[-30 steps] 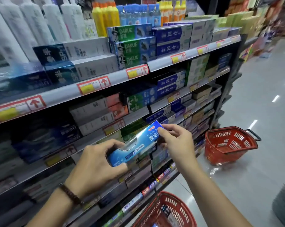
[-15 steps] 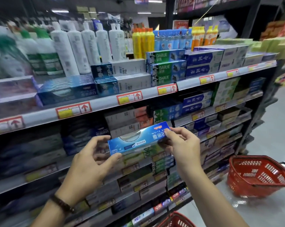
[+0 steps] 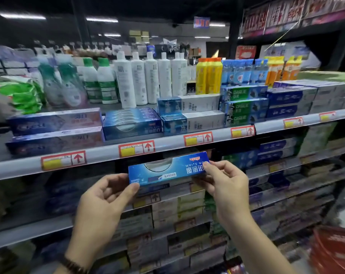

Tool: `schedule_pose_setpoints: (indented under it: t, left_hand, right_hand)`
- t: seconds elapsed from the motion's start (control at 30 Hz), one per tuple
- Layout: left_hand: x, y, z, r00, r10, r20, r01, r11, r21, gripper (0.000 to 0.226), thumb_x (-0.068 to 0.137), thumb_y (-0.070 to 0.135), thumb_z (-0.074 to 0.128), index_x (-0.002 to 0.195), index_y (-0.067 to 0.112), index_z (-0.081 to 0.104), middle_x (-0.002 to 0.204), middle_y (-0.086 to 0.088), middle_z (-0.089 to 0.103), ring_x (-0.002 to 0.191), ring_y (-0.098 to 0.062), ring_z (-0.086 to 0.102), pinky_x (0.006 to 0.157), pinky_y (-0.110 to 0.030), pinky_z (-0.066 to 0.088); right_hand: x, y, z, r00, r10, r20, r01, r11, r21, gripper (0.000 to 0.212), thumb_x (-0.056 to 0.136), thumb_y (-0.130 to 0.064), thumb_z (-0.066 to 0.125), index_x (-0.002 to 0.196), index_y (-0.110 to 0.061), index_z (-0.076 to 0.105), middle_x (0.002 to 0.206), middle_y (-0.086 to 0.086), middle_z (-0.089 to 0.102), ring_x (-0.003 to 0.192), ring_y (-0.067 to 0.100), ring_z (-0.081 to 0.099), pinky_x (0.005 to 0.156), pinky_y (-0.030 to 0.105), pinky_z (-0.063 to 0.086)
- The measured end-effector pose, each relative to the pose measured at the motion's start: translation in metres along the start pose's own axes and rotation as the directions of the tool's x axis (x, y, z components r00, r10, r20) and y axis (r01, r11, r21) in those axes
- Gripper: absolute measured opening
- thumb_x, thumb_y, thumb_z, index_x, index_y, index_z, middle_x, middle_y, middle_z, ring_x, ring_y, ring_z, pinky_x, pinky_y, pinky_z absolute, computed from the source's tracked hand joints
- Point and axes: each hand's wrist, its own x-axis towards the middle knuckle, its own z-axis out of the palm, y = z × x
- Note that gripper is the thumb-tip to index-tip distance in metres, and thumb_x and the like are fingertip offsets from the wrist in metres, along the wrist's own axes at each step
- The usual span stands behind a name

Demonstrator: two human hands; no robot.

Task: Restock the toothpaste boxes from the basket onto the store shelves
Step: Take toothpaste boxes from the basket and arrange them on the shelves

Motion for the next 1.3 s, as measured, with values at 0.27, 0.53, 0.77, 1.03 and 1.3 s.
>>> schedule_pose_setpoints:
  t: [0.27,0.53,0.77,1.03,1.3]
  left_hand:
    - [0.039,0.002,-0.031,0.981,0.132,-0.145,-0.130,0.991,0.018,0.015,0.083,0.018,0.082,0.097,0.022,0.080,0.088,0.009,0.081,0.080,-0.005,0.077,0.071,-0.008,0.055]
    - [0.090,-0.003,-0.051,0.949,0.258,-0.184,-0.242,0.965,0.106,0.014,0.086,0.020,0.083,0.094,0.030,0.080,0.089,0.016,0.079,0.083,-0.003,0.075,0.079,-0.014,0.058]
    - [0.111,0.002,-0.056,0.908,0.375,-0.188,-0.338,0.919,0.203,0.023,0.083,0.023,0.085,0.098,0.038,0.077,0.094,0.021,0.076,0.089,-0.002,0.073,0.081,-0.007,0.054]
    - [0.118,0.001,-0.042,0.897,0.383,-0.221,-0.340,0.916,0.212,0.031,0.082,0.017,0.087,0.098,0.041,0.076,0.093,0.023,0.076,0.087,-0.001,0.073,0.078,-0.005,0.052]
    - [0.128,0.000,-0.038,0.855,0.458,-0.242,-0.355,0.859,0.368,0.024,0.084,0.020,0.086,0.106,0.027,0.081,0.098,0.019,0.075,0.089,0.000,0.072,0.081,-0.006,0.053]
  right_hand:
    - [0.017,0.010,0.054,0.997,-0.050,0.054,0.053,0.997,-0.055,0.004,0.097,-0.010,0.075,0.093,-0.008,0.075,0.096,0.013,0.081,0.095,0.032,0.079,0.089,0.055,0.064]
    - [0.037,0.025,0.100,0.982,-0.171,0.078,0.182,0.966,-0.181,0.021,0.099,-0.015,0.074,0.116,-0.025,0.074,0.106,-0.002,0.081,0.103,0.016,0.077,0.093,0.044,0.062]
    - [0.062,0.033,0.114,0.966,-0.248,0.078,0.260,0.929,-0.263,0.020,0.097,-0.014,0.076,0.113,-0.026,0.079,0.098,-0.006,0.081,0.091,0.010,0.076,0.082,0.034,0.061]
    - [0.092,0.034,0.110,0.932,-0.340,0.128,0.362,0.845,-0.394,0.022,0.095,-0.021,0.079,0.114,-0.029,0.079,0.091,-0.010,0.078,0.084,0.009,0.072,0.078,0.025,0.054]
    - [0.106,0.037,0.109,0.915,-0.362,0.179,0.403,0.804,-0.437,0.022,0.093,-0.024,0.081,0.114,-0.032,0.079,0.094,-0.019,0.078,0.090,0.005,0.073,0.081,0.026,0.058]
